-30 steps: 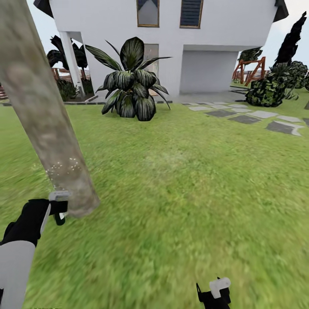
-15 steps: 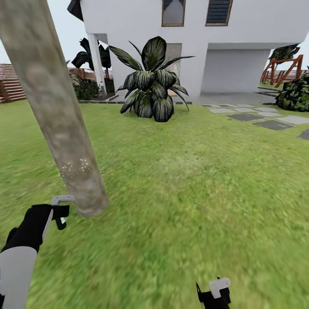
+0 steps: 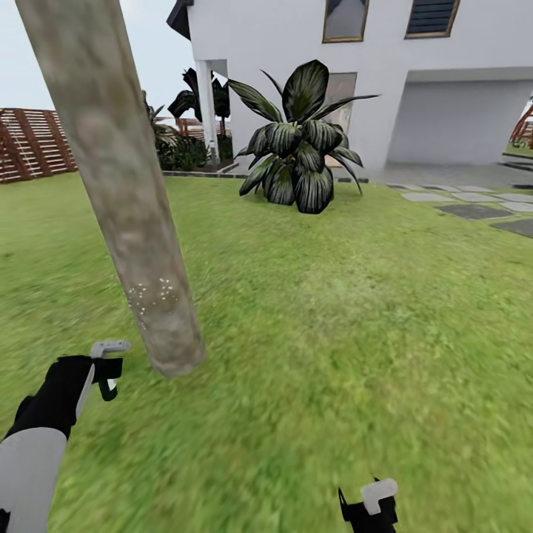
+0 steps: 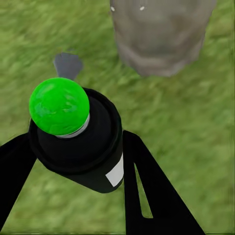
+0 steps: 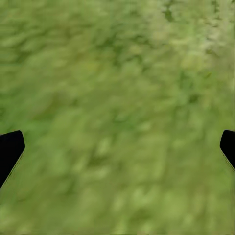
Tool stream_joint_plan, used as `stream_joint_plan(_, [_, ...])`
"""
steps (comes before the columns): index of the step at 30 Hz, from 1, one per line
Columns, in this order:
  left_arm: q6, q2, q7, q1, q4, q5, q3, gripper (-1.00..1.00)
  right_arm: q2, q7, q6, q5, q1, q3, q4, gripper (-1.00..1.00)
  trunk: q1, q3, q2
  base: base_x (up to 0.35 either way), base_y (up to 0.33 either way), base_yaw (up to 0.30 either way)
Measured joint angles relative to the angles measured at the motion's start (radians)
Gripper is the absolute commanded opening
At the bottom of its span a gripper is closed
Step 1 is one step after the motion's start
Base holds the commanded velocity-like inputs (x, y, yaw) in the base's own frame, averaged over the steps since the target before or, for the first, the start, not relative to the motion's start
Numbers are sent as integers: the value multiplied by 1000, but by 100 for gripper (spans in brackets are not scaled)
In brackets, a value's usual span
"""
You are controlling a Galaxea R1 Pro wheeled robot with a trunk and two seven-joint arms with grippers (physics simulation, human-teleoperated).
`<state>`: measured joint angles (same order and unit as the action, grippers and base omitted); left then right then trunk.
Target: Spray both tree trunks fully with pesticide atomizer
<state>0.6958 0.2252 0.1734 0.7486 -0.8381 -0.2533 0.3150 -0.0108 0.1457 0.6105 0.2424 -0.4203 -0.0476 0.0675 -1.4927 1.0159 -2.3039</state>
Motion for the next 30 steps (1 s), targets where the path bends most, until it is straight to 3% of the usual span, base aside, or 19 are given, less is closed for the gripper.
stream_joint_plan(3, [0, -14, 0, 0, 12, 8, -5, -100, 0, 0, 0, 0, 0, 0, 0, 100, 0, 0, 0, 271, -126, 277])
stream_joint_plan(6, [0, -55, 0, 0, 14, 9, -8, -100, 0, 0, 0, 0, 0, 0, 0, 100, 0, 0, 0, 280, -132, 277])
stream_joint_plan(8, [0, -95, 1, 0, 15, 12, -9, -100, 0, 0, 0, 0, 0, 0, 0, 100, 0, 0, 0, 281, -142, 269])
stream_joint_plan(13, [-1, -119, 0, 0, 16, 1, -49, -100, -1, 0, 0, 0, 0, 0, 0, 100, 0, 0, 0, 264, -158, 146])
stream_joint_plan(21, [-1, -100, 1, 0, 15, -11, -49, -100, -2, 0, 0, 0, 0, 0, 0, 100, 0, 0, 0, 53, -257, 3])
stream_joint_plan(30, [-1, -22, -2, -28, 16, -14, -44, -100, -1, 0, 0, 0, 0, 0, 0, 100, 0, 0, 0, 0, -204, 12])
